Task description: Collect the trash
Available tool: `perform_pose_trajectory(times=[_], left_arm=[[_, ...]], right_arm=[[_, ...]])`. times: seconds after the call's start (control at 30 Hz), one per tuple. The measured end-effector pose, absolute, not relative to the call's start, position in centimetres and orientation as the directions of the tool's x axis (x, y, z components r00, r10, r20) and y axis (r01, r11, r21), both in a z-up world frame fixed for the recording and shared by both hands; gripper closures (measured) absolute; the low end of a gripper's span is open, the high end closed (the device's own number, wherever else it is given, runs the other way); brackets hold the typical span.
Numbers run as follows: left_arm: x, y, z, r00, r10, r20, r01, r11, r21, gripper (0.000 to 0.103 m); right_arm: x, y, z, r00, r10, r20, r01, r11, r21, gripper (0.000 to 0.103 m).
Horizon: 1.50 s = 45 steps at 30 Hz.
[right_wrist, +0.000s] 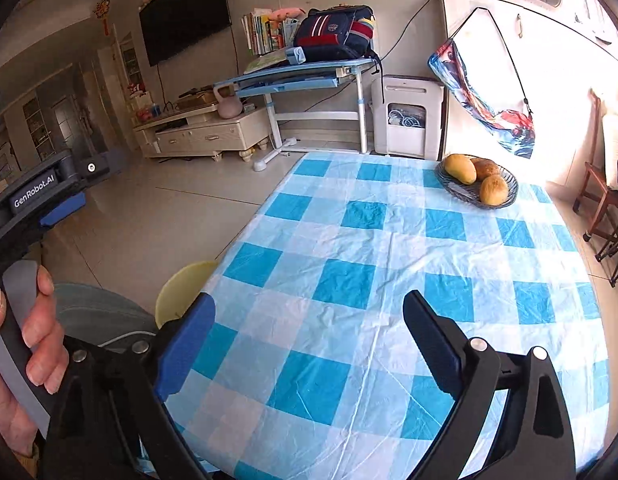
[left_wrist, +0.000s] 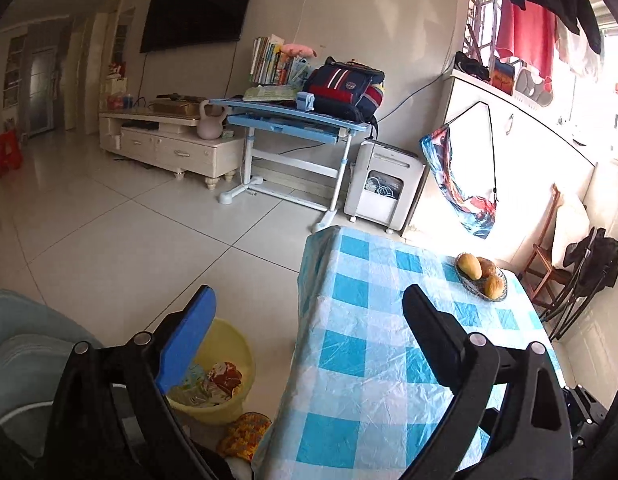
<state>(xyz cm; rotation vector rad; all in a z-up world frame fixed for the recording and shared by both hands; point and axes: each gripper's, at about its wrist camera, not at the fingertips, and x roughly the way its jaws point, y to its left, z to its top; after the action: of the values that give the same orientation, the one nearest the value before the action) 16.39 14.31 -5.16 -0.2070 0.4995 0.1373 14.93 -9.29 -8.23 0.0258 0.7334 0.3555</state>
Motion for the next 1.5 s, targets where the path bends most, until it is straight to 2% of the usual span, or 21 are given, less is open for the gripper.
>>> perform_pose_trajectory(times=[0.23, 0.5, 0.7, 1.07, 1.5], left_arm=[[9.5, 8.4, -4.8, 0.884, -0.025, -0.467, -0.040, 0.991, -0.127, 0.009], [1.3, 5.7, -4.6, 0.887, -0.072, -0.455, 0.049, 0.997, -0.062, 0.007], [-2.9, 5.3, -4.1, 0.892, -0.056, -0.449, 0.042, 0.998, -0.041, 0.007], [-6.3, 3.7, -2.8, 0.903, -0.028, -0.428, 0.048, 0.998, 0.035, 0.007], [-6.6, 3.6, -2.0, 0.907, -0.001, -0.420, 0.023, 0.999, 0.049, 0.007]], right_arm=[[8.1, -14.0, -6.2, 0.781, 0.199, -0.592, -0.175, 0.980, 0.098, 0.011], [0.6, -15.2, -4.5, 0.831, 0.157, -0.533, -0.135, 0.988, 0.080, 0.008], [-2.7, -15.3, -5.4, 0.820, 0.105, -0.563, -0.069, 0.994, 0.084, 0.008], [-5.1, -16.1, -4.2, 0.858, 0.083, -0.507, -0.051, 0.996, 0.078, 0.008], [-6.2, -16.0, -3.6, 0.881, 0.064, -0.469, -0.046, 0.998, 0.049, 0.008]])
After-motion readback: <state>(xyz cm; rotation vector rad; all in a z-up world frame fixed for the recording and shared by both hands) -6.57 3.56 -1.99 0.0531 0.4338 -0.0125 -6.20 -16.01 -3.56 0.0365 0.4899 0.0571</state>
